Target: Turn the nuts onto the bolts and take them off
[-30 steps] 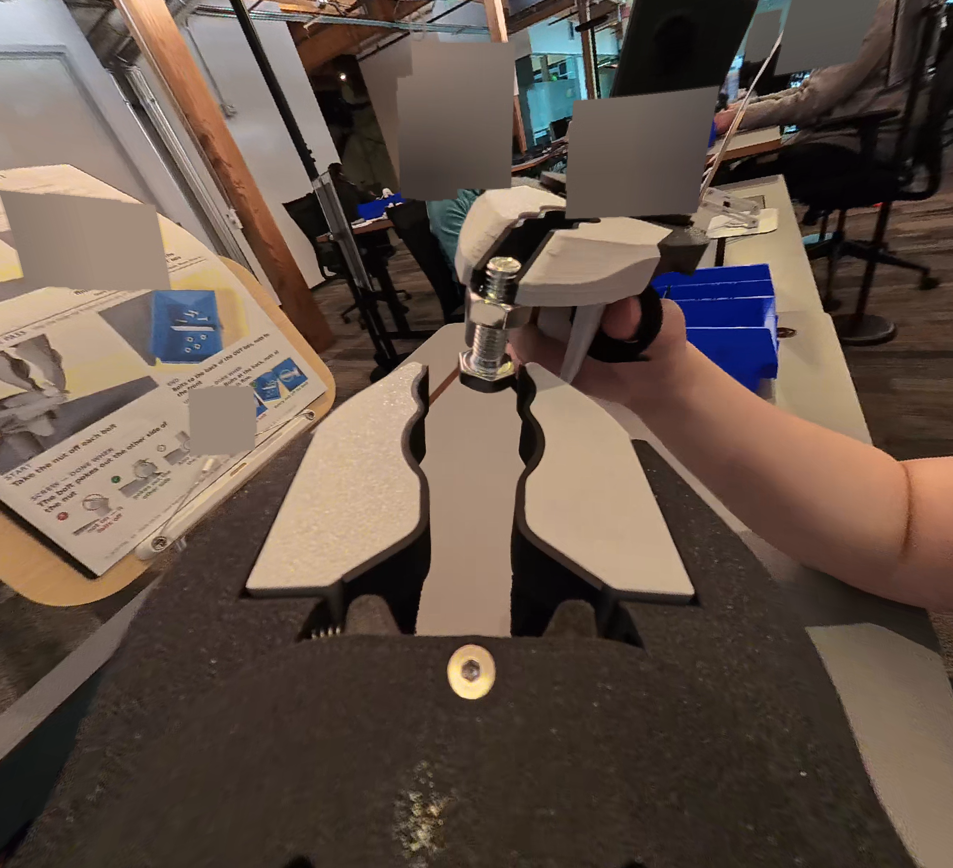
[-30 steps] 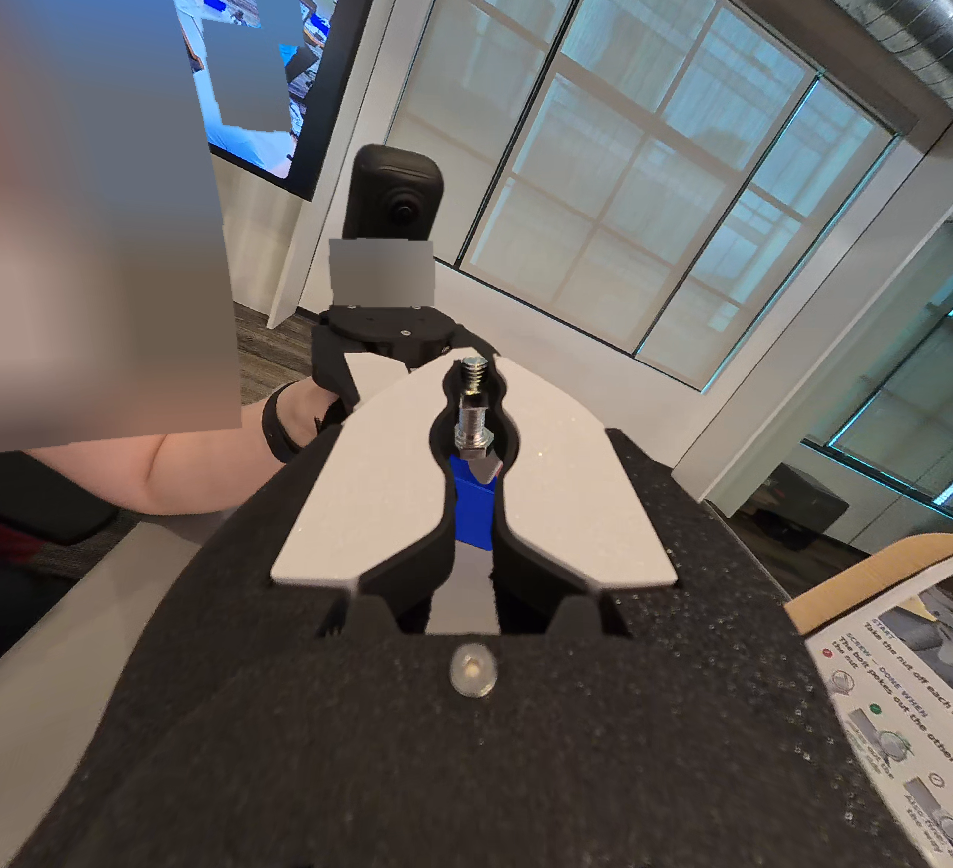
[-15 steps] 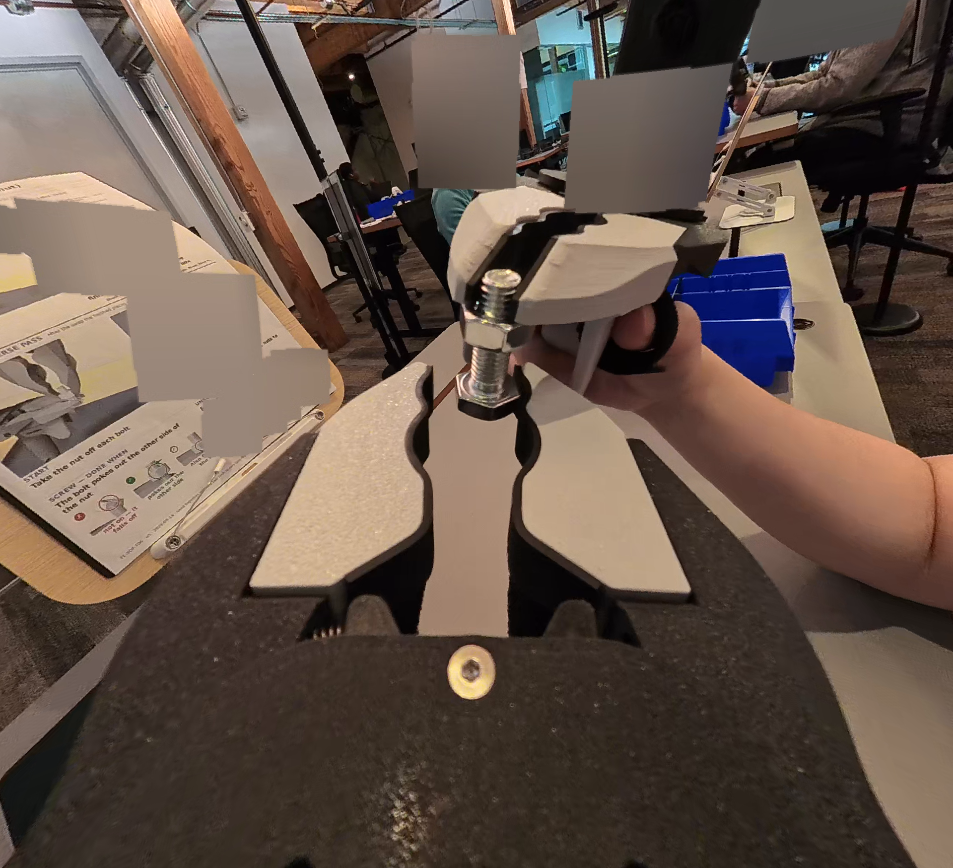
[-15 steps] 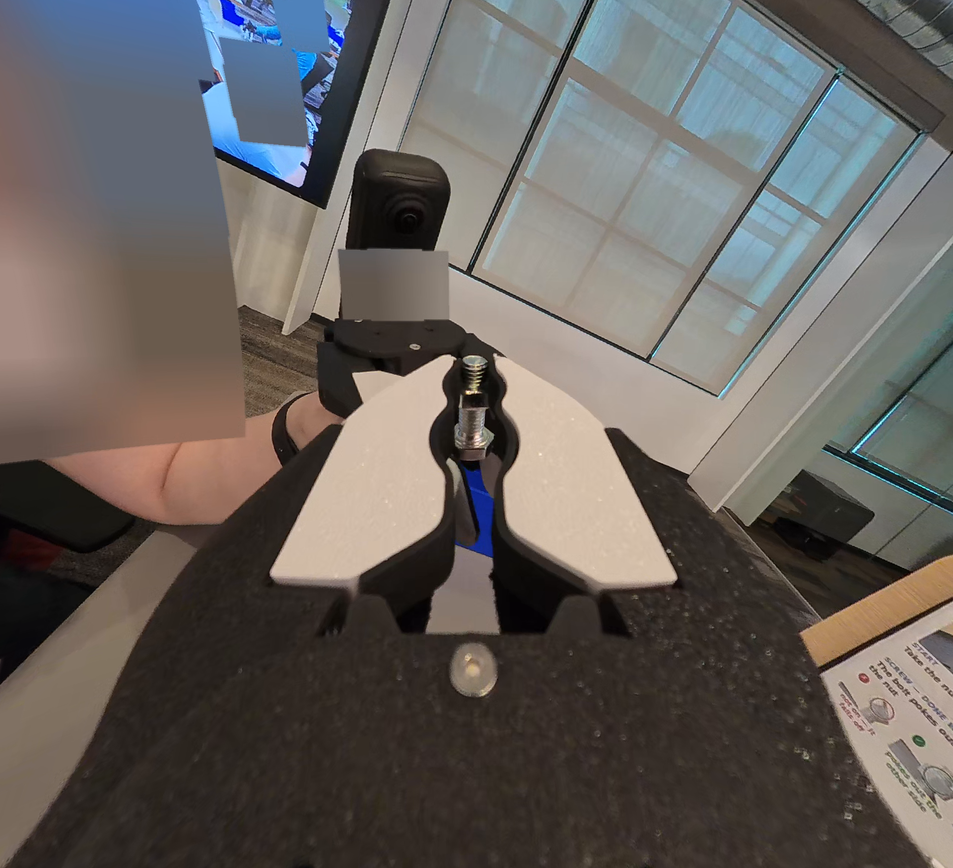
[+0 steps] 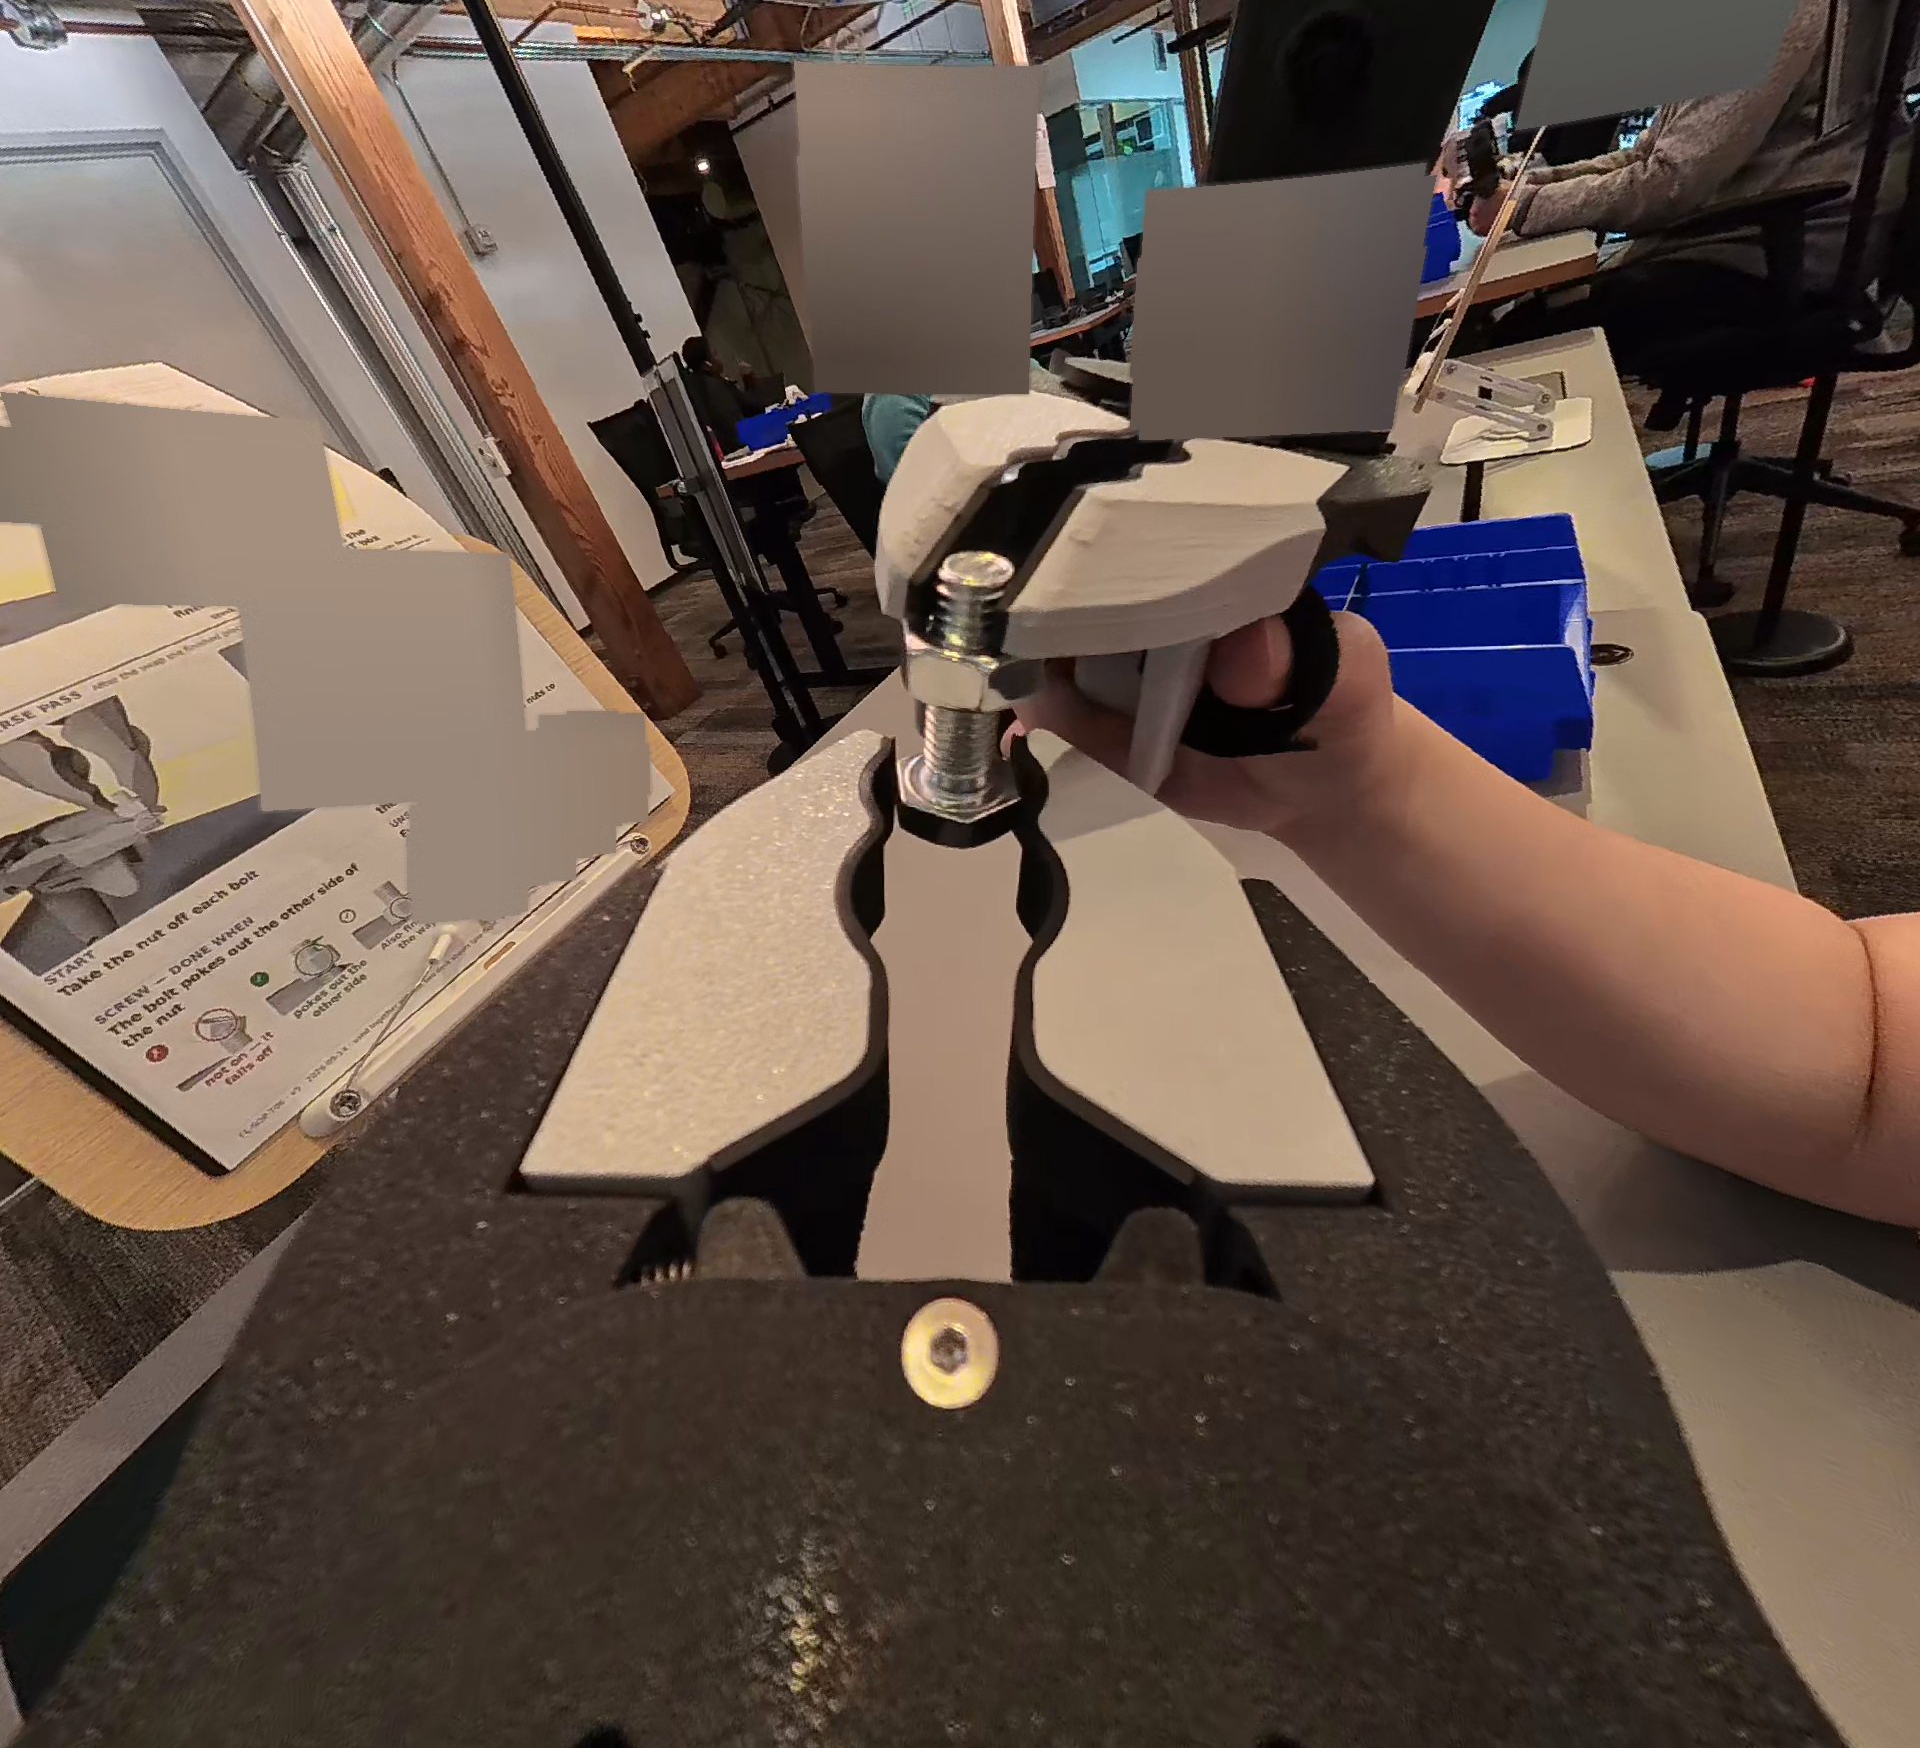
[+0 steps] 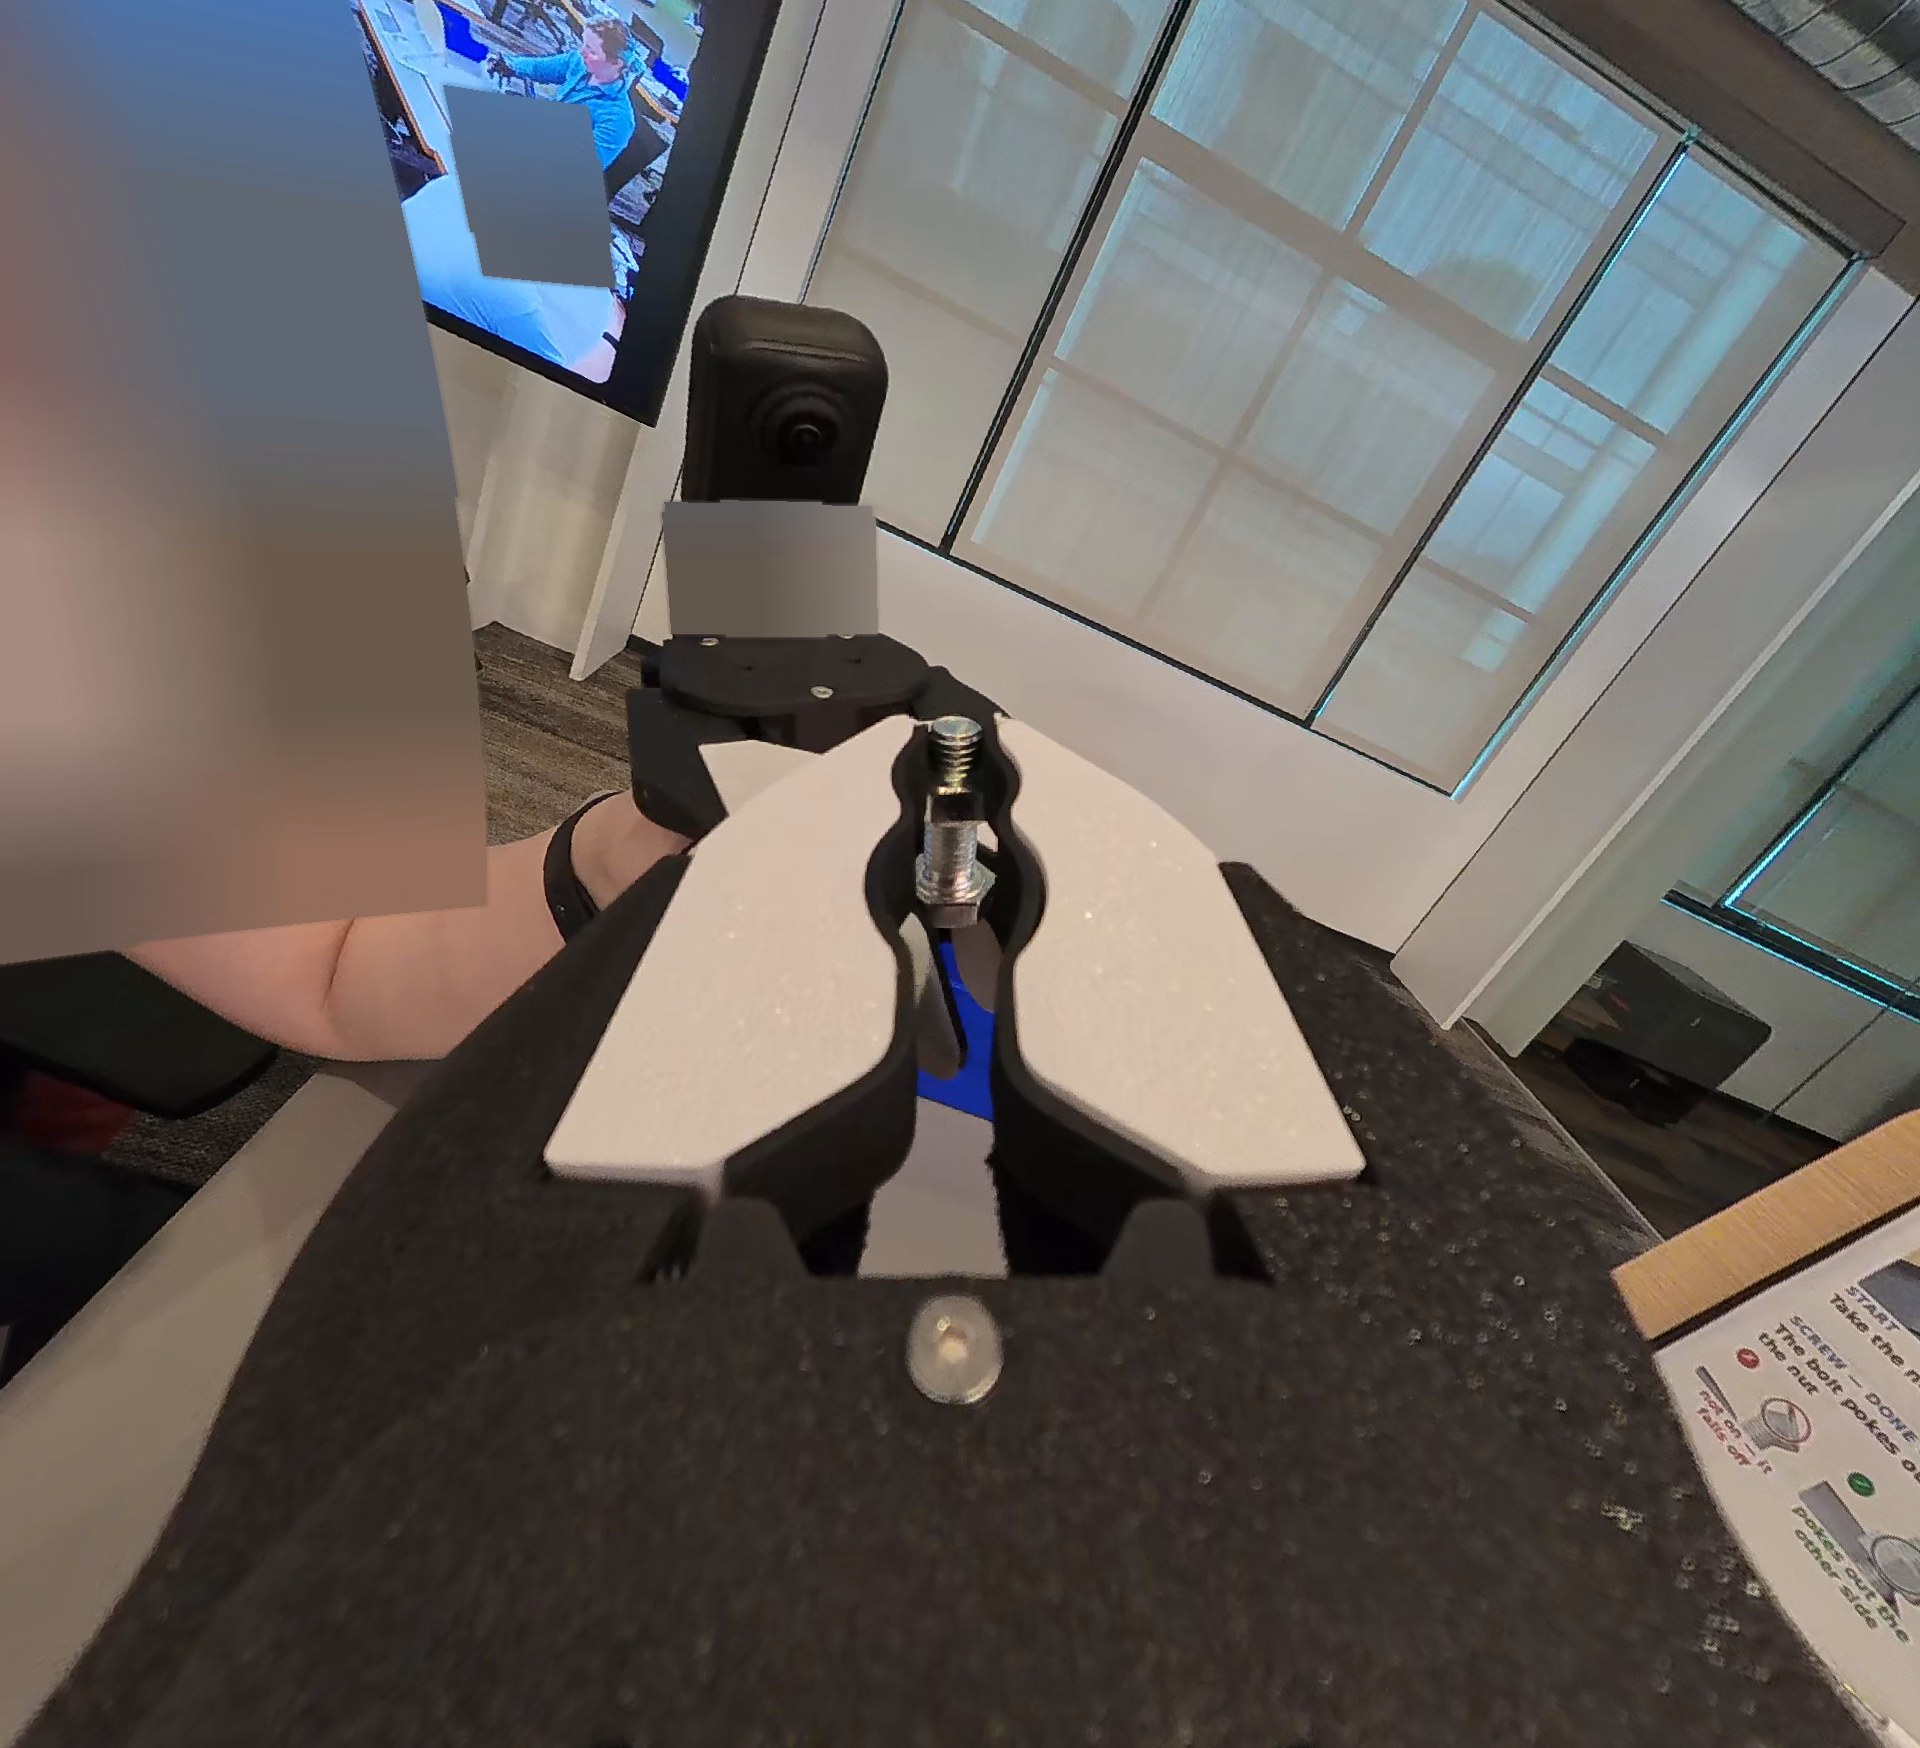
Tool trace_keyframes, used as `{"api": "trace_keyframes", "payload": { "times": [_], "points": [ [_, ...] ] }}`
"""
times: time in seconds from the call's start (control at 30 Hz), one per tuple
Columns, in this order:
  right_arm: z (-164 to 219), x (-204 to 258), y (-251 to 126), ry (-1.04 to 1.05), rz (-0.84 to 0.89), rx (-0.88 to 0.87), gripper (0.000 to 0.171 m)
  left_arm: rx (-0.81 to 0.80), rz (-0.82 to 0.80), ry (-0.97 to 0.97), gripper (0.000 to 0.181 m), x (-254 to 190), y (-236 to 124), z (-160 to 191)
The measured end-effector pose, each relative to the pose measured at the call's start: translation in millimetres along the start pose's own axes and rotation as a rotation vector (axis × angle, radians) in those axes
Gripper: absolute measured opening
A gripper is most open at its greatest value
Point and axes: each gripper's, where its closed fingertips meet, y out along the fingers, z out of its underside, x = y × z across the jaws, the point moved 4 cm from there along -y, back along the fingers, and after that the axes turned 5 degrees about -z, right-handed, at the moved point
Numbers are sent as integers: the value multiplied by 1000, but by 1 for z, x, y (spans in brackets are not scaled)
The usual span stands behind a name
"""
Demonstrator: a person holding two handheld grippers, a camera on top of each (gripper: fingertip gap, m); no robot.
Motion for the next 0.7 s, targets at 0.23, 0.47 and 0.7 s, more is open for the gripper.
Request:
{"api": "trace_keyframes", "payload": {
  "times": [0.23, 0.47, 0.7],
  "points": [
    [1, -1, 0, 5, 0, 1, 9, -4, -3, -5, 16, 0, 0, 0],
    [3, -7, -5, 86, 20, 46, 13, 53, -1, -2, 15, 5, 3, 9],
    [-5, -21, -33, 339, 332, 183, 27, 217, -209, 17, 15, 34, 15, 41]
  ]
}}
